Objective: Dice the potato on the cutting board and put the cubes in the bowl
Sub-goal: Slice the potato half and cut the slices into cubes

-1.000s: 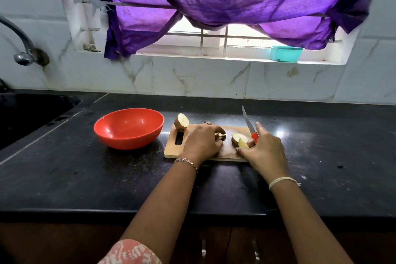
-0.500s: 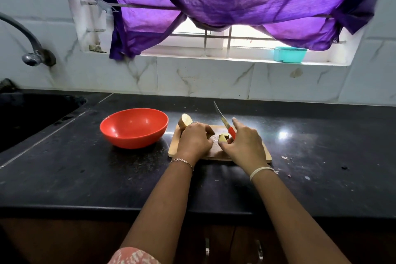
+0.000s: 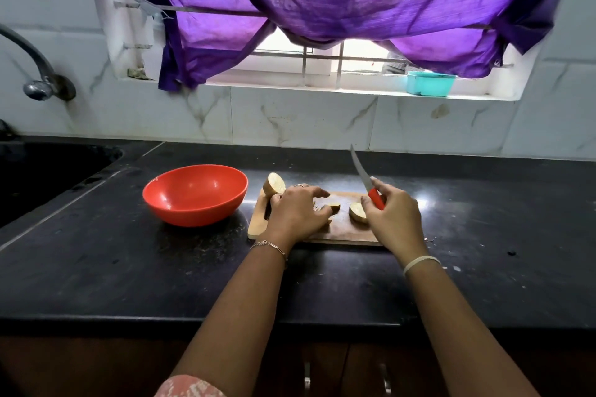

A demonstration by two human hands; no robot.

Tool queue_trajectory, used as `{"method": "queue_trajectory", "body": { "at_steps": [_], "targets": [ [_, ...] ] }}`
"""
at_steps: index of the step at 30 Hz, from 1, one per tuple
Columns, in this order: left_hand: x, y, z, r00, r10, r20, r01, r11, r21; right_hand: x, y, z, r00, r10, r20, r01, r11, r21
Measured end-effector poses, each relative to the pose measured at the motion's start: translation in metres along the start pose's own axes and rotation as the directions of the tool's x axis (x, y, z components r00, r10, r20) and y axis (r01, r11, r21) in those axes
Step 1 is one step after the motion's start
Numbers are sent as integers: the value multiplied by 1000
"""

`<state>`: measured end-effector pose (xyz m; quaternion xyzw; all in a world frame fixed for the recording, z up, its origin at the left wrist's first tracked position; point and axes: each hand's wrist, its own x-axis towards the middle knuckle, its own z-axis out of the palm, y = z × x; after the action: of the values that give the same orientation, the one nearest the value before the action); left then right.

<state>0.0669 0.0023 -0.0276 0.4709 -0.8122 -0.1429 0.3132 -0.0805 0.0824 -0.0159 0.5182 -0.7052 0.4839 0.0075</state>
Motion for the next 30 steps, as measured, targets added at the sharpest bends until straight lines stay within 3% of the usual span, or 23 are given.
{"method": "queue_trajectory", "body": {
  "at_steps": [3, 8, 13, 17, 30],
  "targets": [
    [0, 1, 4, 999, 34, 24, -37, 992, 119, -1, 12, -8, 998, 59, -14, -60, 998, -25],
    [1, 1, 8, 999, 44, 17, -46, 988, 146, -1, 20, -12, 989, 123, 80, -115, 989, -96],
    [2, 2, 7, 999, 38, -17, -35, 982, 187, 5, 19, -8, 984, 86, 159, -43, 966, -256],
    [-1, 4, 2, 997, 42, -60, -28, 978, 208, 19, 21, -3, 981, 99, 166, -53, 965, -258],
    [1, 5, 0, 999, 20, -32, -17, 997, 78, 42, 13, 13, 971, 73, 226, 2, 950, -314]
  ]
}}
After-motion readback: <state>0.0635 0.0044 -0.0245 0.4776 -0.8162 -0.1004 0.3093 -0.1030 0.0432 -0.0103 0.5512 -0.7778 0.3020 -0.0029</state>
